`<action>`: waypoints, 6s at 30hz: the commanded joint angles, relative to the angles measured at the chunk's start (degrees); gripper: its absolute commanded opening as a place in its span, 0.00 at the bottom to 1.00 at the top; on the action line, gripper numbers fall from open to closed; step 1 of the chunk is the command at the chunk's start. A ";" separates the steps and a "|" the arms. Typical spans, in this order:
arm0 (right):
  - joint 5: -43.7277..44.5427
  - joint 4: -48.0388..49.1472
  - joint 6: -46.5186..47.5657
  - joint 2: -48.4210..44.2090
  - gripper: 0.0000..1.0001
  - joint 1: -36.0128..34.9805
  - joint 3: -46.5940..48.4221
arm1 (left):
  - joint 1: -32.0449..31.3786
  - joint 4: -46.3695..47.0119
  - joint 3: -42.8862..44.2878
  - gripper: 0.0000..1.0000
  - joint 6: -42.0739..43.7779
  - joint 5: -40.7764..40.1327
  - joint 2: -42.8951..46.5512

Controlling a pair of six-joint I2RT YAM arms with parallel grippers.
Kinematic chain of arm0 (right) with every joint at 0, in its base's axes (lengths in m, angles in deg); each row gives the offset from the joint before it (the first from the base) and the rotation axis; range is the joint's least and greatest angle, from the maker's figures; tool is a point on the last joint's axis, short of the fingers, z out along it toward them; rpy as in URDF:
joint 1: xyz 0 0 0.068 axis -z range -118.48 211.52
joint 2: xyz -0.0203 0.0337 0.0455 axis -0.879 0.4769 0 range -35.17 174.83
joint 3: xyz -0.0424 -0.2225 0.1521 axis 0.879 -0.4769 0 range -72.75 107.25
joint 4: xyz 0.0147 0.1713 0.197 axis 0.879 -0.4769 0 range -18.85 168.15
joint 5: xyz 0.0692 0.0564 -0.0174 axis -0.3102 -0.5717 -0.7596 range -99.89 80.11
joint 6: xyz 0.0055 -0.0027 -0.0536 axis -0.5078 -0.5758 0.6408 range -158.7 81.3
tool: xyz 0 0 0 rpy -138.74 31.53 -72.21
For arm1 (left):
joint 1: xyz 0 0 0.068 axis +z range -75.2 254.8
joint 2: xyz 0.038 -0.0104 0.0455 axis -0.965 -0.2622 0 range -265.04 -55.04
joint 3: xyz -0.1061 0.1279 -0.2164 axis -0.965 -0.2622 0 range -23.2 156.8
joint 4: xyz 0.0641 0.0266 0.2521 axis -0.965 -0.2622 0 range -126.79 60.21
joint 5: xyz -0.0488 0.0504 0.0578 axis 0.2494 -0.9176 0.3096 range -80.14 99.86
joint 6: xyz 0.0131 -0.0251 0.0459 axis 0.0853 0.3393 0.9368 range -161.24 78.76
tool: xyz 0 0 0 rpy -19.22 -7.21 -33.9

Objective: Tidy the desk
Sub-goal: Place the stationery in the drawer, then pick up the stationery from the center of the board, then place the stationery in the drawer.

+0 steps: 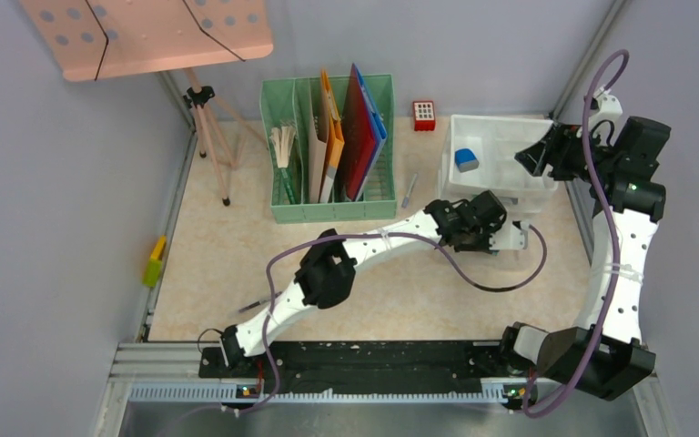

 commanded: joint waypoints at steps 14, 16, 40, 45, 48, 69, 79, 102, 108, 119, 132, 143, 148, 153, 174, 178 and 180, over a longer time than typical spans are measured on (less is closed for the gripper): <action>-2.31 1.71 -1.91 -0.85 0.67 1.90 3.14 | -0.31 2.53 -7.65 0.76 -1.76 -4.42 18.93; -2.94 2.19 -2.83 -0.39 0.67 1.92 3.32 | -0.31 1.54 -10.78 0.76 -2.18 -5.13 23.07; -12.43 25.29 -8.55 -6.08 0.75 1.90 -14.92 | 22.31 -9.78 -78.66 0.85 -5.30 -5.36 73.06; -12.96 30.53 -10.24 -8.51 0.75 1.88 -18.98 | 29.54 -9.22 -84.90 0.83 -3.32 -2.59 74.31; -12.92 29.67 -9.88 -9.07 0.75 1.89 -18.71 | 32.25 -10.37 -87.75 0.83 -1.14 -0.53 74.07; -10.42 26.23 -8.23 -8.36 0.73 1.92 -18.06 | 41.53 -5.96 -101.19 0.51 7.00 -1.04 69.32; -9.53 25.58 -8.24 -8.13 0.72 1.90 -17.31 | 42.09 -4.49 -101.26 0.28 6.91 0.59 67.14; -7.04 20.17 -5.69 -7.31 0.70 1.86 -12.76 | 20.41 -17.69 -62.25 0.00 -8.09 10.08 55.08; -4.11 15.90 -5.20 -6.40 0.70 1.97 -9.08 | 13.08 -18.61 -43.55 0.00 -9.58 7.54 45.01; -3.53 12.90 -9.53 -2.81 0.69 7.55 -3.28 | 3.80 -19.13 -7.99 0.00 -3.37 2.51 21.42; -12.94 12.89 -10.95 -0.34 0.68 15.11 -3.77 | -2.64 -3.85 0.03 0.00 5.11 -5.75 10.13; -13.74 12.20 -10.09 -0.57 0.67 15.30 -4.15 | -4.71 1.11 2.20 0.00 5.15 -5.18 5.79; -14.10 10.98 -8.69 -0.94 0.67 15.29 -4.24 | -4.71 2.55 2.20 0.00 6.34 -6.33 3.42; -14.11 9.76 -7.30 -1.02 0.67 15.38 -3.81 | -4.71 4.32 2.52 0.19 7.88 -7.96 1.80; -14.60 6.77 -4.46 -1.34 0.68 15.75 -0.71 | -4.72 1.13 -2.40 0.74 1.35 -8.00 14.86; -14.51 5.69 -2.49 -2.22 0.68 15.73 0.11 | -4.56 2.41 -13.12 0.89 -3.22 -8.15 24.07; -14.38 5.10 -1.61 -2.65 0.69 15.73 0.94 | -3.97 3.57 -18.53 0.91 -6.07 -8.86 29.22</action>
